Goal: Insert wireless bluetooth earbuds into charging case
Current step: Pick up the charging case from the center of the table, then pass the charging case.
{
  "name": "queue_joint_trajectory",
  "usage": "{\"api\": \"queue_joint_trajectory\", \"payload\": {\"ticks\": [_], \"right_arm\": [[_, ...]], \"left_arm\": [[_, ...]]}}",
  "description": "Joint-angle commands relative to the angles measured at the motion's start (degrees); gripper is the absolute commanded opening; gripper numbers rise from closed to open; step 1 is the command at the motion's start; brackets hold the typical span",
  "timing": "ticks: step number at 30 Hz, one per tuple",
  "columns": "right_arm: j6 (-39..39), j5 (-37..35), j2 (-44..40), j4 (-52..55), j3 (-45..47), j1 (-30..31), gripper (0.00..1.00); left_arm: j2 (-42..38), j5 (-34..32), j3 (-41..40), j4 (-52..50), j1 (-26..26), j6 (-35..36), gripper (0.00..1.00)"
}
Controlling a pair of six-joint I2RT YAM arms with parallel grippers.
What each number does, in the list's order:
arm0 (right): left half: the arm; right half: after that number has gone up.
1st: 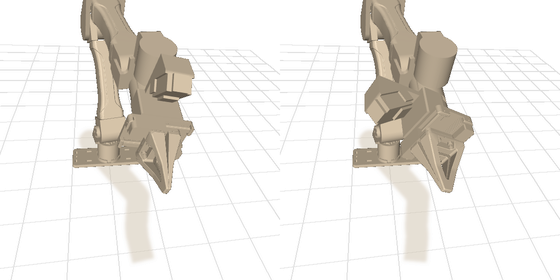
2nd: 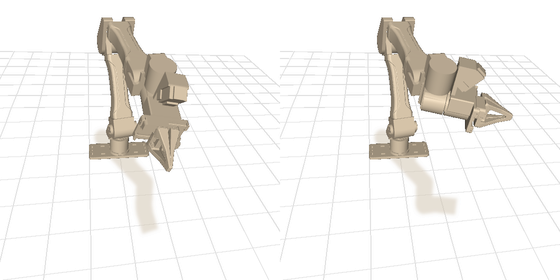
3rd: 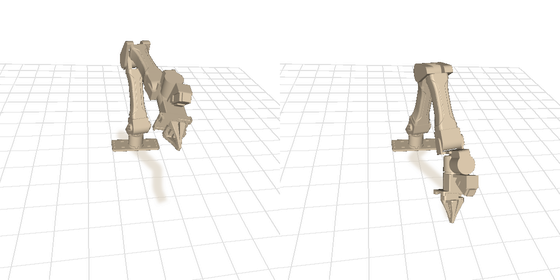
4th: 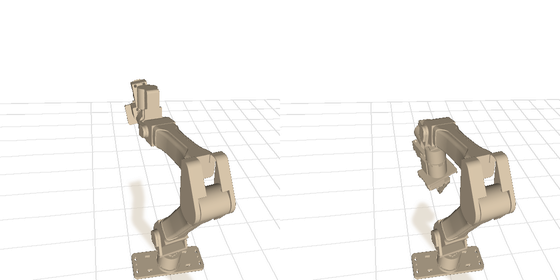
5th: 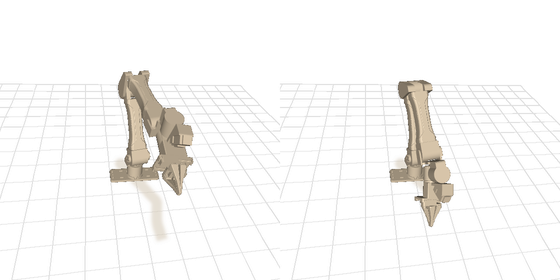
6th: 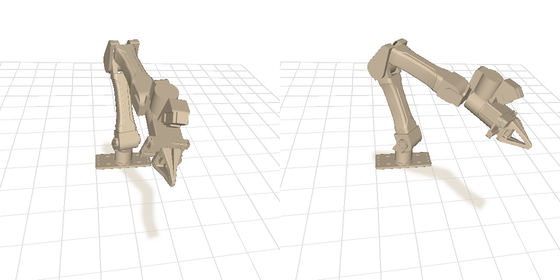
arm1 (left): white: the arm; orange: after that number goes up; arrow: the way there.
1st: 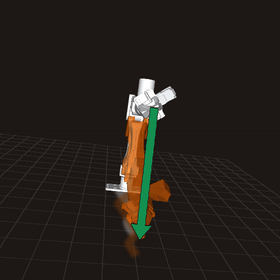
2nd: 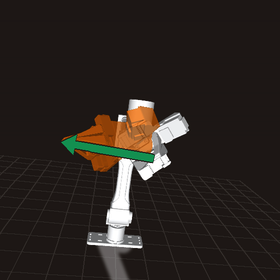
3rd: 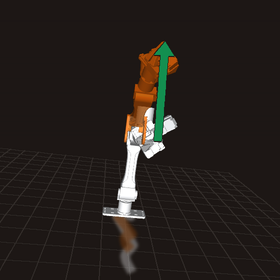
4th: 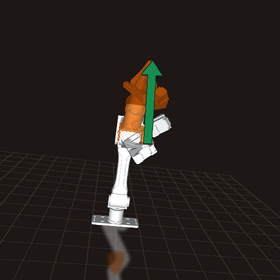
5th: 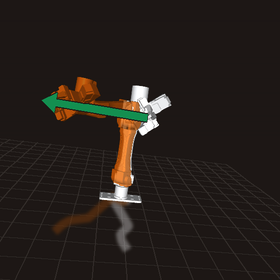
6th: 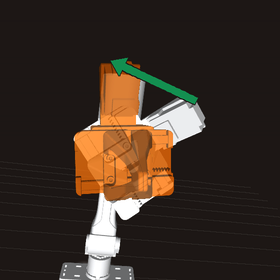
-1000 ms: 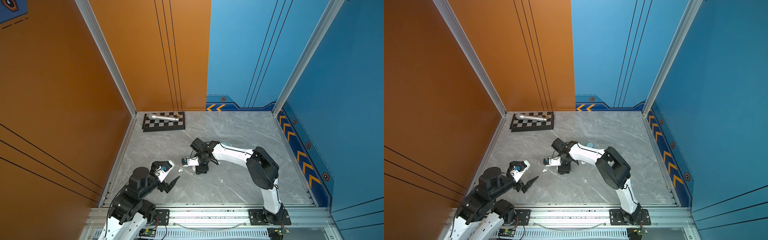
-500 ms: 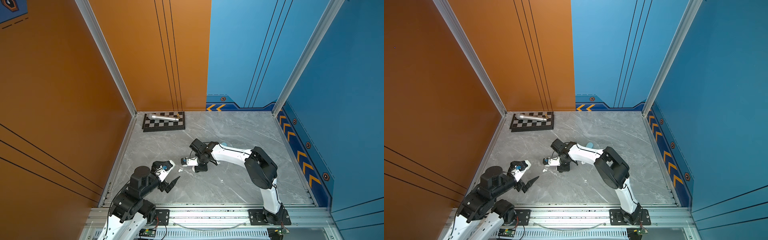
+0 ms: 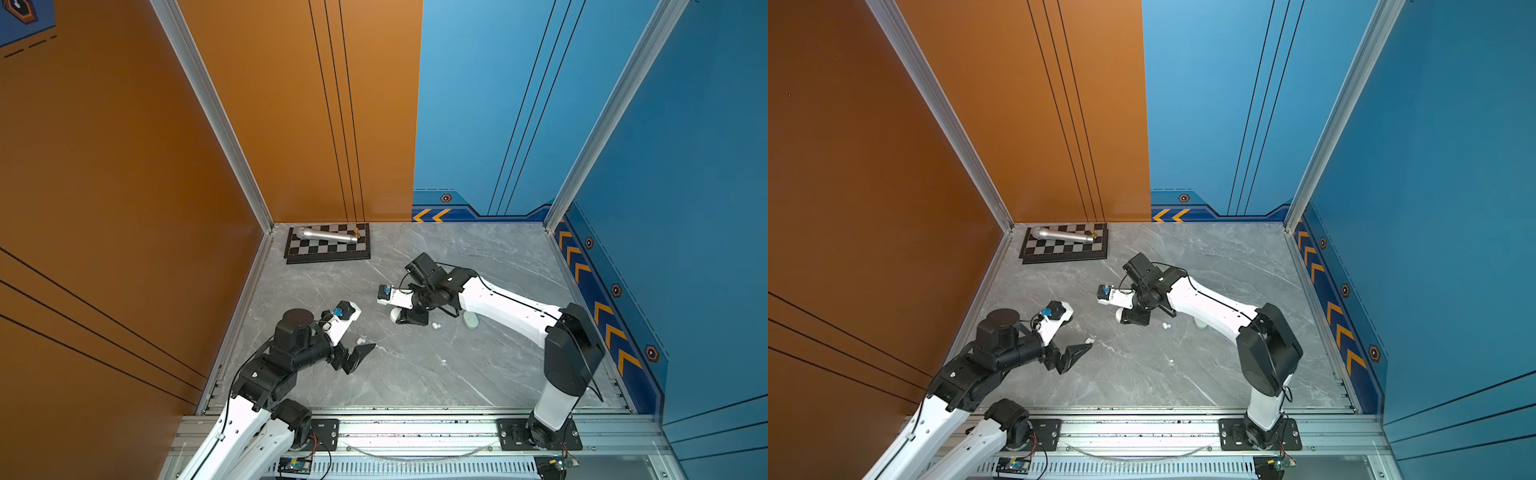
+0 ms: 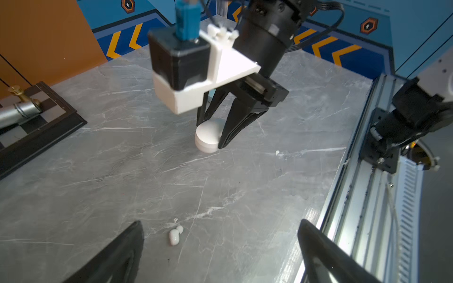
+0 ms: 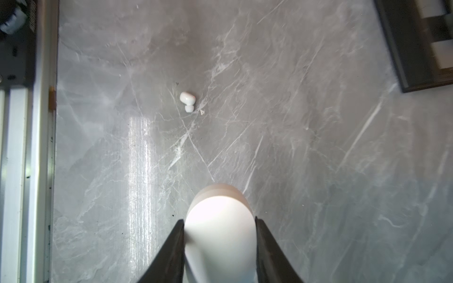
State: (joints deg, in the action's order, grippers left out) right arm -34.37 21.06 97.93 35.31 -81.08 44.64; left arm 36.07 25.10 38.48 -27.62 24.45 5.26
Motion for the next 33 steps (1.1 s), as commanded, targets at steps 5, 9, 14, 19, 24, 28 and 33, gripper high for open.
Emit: {"api": "queue_joint_trajectory", "payload": {"ticks": [5,9,14,19,24,28,33], "right_arm": [[8.03,1.76,-15.14,-8.87,9.38,0.59,0.30],[11.14,0.17,-21.45,-14.75,13.55,1.47,0.31],[11.69,-1.71,-24.75,-15.27,14.39,3.19,0.32],[11.74,-3.72,-26.02,-15.22,15.16,4.59,0.32],[11.70,-4.84,-26.98,-15.90,15.85,5.55,0.32],[11.48,-5.12,-27.67,-16.02,16.38,5.81,0.32],[11.18,-6.01,-28.54,-16.69,17.33,5.65,0.32]], "left_arm": [[13.06,10.52,8.95,11.17,0.60,-29.89,0.98],[16.60,10.38,9.77,13.49,1.41,-38.53,0.99],[18.38,8.33,10.03,15.61,3.85,-42.96,0.96],[20.46,6.90,11.50,15.97,8.36,-44.17,0.94],[22.08,5.82,12.49,16.07,11.21,-44.31,0.82],[22.07,3.80,12.44,16.34,11.47,-44.68,0.69],[21.49,2.34,12.13,16.29,11.31,-44.64,0.59]]}}
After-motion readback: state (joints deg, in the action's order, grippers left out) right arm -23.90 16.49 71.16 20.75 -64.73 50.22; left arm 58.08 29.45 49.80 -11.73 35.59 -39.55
